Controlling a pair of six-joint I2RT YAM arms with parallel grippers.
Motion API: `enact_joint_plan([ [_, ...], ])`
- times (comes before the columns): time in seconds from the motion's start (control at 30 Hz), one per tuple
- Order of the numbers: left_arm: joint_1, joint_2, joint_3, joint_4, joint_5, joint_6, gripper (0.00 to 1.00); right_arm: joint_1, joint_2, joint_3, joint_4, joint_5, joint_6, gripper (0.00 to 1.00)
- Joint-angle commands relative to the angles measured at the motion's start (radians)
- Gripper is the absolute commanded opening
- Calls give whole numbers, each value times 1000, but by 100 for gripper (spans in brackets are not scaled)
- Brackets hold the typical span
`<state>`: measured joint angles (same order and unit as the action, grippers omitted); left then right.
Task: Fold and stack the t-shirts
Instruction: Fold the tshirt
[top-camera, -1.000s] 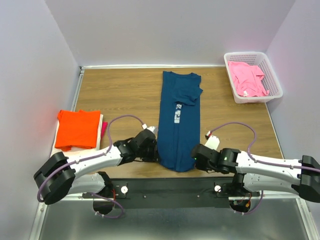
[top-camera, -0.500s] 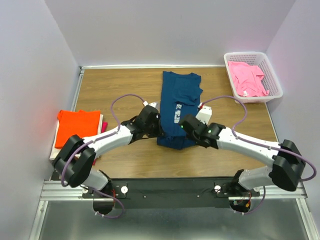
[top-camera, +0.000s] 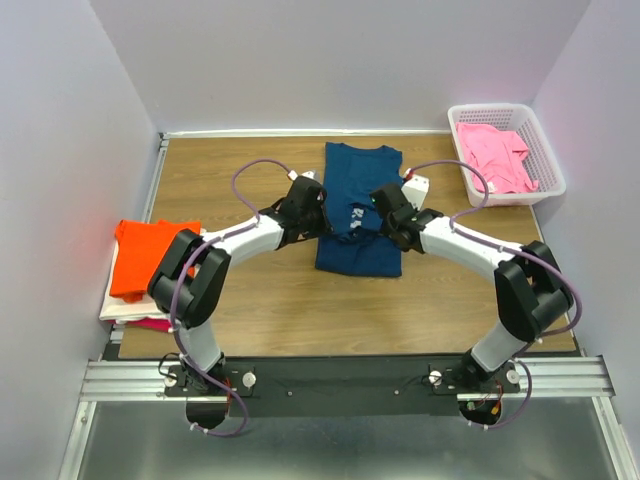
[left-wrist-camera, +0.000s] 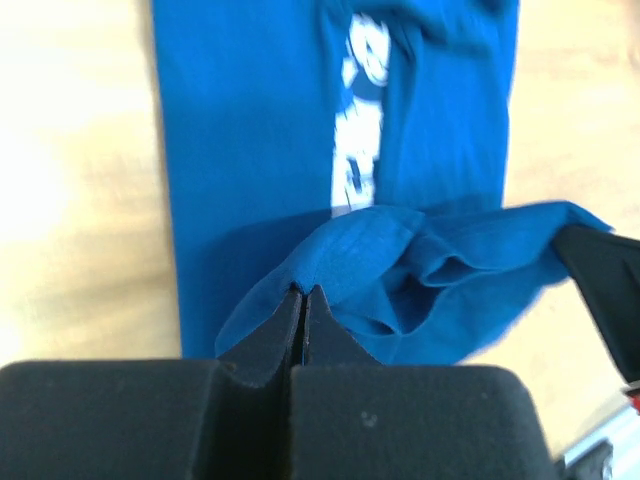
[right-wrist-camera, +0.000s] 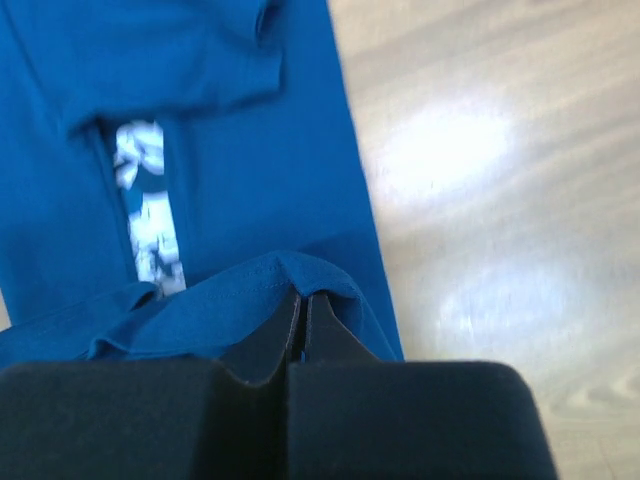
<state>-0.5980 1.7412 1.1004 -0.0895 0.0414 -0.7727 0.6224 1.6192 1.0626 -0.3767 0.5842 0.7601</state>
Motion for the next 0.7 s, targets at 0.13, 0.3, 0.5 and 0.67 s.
enact_joint_plan([
  [0.13, 46, 119, 128, 30, -5, 42, 0, -92, 97, 72, 104, -79, -73, 0],
  [0.3, 75, 170, 180, 30, 25, 47, 0, -138, 156, 102, 125, -118, -88, 0],
  [0.5, 95, 213, 234, 30, 49, 56, 0, -174, 189, 123, 142, -159, -102, 0],
  [0.67, 106, 248, 269, 36, 68, 69, 0, -202, 202, 140, 151, -185, -119, 0],
])
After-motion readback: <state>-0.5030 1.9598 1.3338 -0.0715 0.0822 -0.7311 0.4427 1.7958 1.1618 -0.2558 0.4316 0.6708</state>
